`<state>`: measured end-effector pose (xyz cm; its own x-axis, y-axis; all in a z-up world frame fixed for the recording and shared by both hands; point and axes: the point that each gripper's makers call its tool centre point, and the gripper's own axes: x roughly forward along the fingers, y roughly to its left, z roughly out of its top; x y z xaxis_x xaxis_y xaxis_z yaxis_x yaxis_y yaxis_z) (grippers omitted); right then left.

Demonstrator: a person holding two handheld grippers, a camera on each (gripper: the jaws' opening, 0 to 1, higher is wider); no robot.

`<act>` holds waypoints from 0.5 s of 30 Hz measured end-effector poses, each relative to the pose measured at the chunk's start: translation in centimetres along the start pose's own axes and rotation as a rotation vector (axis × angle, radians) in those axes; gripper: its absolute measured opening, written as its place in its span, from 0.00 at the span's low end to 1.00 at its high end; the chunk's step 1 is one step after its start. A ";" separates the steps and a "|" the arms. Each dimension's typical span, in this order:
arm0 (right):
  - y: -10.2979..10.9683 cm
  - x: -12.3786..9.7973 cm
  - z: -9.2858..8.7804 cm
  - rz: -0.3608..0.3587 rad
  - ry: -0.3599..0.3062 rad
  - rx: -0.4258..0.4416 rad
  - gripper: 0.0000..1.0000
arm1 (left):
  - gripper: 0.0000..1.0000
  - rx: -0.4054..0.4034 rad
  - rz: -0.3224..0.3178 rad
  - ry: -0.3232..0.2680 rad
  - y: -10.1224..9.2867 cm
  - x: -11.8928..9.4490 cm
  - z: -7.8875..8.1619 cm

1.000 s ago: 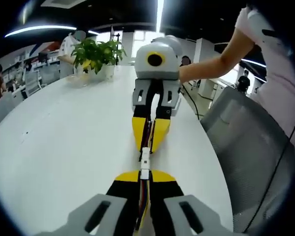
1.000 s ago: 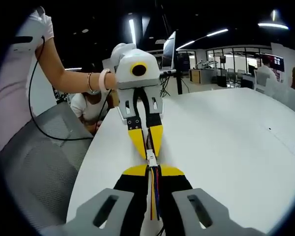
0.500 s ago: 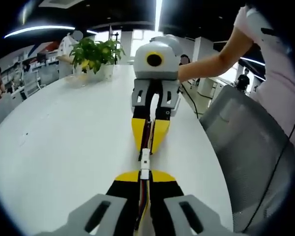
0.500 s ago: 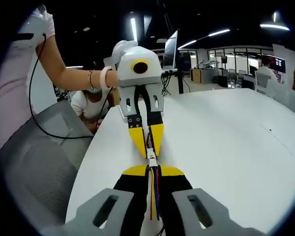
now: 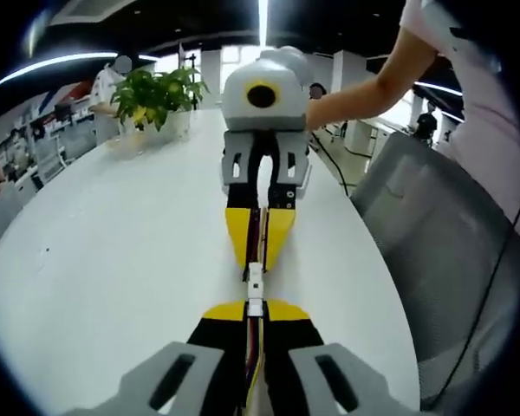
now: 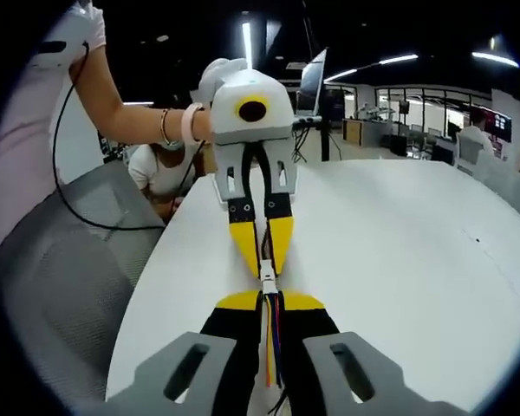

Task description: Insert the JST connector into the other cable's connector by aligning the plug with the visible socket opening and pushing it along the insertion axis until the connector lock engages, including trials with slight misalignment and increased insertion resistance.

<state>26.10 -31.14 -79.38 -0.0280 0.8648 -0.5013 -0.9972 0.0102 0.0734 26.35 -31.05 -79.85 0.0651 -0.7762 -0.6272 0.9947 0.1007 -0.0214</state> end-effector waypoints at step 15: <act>-0.1 -0.9 0.8 0.024 -0.092 0.085 0.03 | 0.00 -0.013 -0.018 -0.065 -0.1 -0.5 0.8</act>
<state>26.32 -31.49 -78.28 -0.0418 0.9078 -0.4172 -0.9868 0.0279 0.1596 26.31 -31.13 -78.91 0.0523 -0.8165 -0.5750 0.9946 0.0940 -0.0430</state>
